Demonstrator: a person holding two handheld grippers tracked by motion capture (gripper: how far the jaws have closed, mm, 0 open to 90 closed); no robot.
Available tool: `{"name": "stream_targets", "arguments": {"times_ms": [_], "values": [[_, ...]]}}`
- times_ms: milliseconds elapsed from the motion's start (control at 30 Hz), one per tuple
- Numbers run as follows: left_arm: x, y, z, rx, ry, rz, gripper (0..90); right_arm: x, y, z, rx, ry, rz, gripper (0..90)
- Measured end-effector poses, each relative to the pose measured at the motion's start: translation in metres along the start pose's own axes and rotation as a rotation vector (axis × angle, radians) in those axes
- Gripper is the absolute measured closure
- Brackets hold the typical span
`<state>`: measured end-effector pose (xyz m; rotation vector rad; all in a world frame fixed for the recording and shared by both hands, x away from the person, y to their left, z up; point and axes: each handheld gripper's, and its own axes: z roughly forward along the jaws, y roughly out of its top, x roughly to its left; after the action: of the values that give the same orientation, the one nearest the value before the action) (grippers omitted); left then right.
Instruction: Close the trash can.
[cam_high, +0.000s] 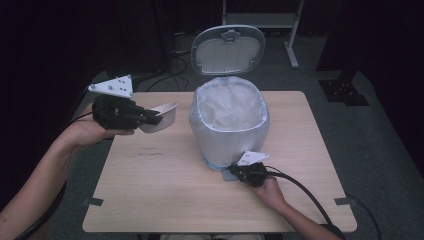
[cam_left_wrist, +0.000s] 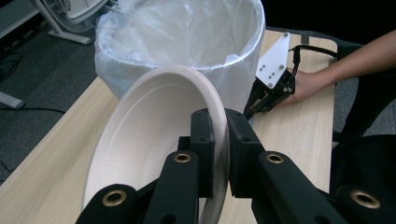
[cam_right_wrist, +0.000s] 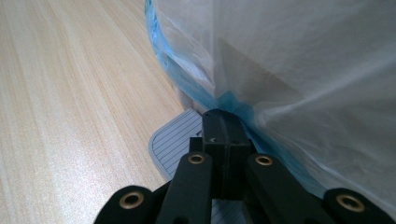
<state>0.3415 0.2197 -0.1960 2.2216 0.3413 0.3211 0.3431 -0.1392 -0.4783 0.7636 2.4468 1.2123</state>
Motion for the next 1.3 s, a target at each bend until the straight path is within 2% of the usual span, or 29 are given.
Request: {"name": "stream_targets", "arguments": {"times_ms": [433, 800, 1300], "values": [[0.002, 0.026, 0.005, -0.004, -0.007, 0.043, 83.0, -0.001, 0.0, 0.0, 0.001, -0.003, -0.014, 90.0], [0.004, 0.049, 0.013, -0.002, -0.024, 0.08, 83.0, -0.001, 0.0, 0.0, 0.003, 0.0, -0.007, 90.0], [0.006, 0.072, 0.026, 0.002, -0.046, 0.109, 83.0, 0.0, 0.0, 0.0, 0.002, -0.001, -0.006, 90.0]]}}
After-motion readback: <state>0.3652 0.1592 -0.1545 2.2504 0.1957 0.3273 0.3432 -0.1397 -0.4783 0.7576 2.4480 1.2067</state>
